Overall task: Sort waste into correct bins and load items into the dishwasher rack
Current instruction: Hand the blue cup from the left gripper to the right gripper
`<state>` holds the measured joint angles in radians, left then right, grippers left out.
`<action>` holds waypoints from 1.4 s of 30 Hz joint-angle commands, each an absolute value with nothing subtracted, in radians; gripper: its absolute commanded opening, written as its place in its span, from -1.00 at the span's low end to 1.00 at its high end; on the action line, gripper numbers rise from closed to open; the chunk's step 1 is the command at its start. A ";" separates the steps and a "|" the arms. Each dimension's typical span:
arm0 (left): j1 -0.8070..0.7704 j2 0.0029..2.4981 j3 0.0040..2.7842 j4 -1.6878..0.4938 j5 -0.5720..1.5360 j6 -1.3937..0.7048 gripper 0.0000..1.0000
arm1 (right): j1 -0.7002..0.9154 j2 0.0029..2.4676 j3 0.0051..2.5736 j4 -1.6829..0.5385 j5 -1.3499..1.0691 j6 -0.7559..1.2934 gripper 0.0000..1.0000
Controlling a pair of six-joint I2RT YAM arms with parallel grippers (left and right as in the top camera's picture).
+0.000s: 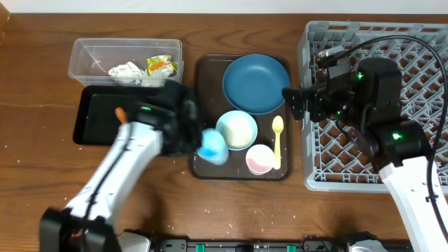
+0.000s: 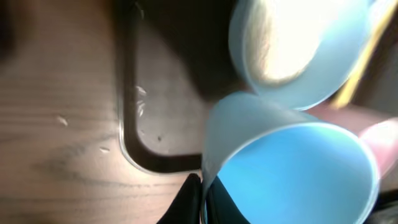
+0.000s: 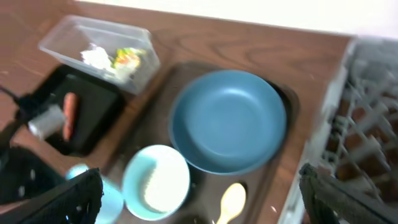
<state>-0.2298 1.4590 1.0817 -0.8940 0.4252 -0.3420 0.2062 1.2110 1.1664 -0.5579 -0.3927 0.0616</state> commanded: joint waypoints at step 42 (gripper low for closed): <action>-0.026 1.412 1.121 -0.295 1.506 -0.414 -0.88 | 0.311 1.500 1.184 0.094 -1.293 0.126 0.66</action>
<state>-0.0231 1.4055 1.1023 -0.3054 1.4822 -0.3809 0.2852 1.4822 1.1690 0.0948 -1.2793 0.1207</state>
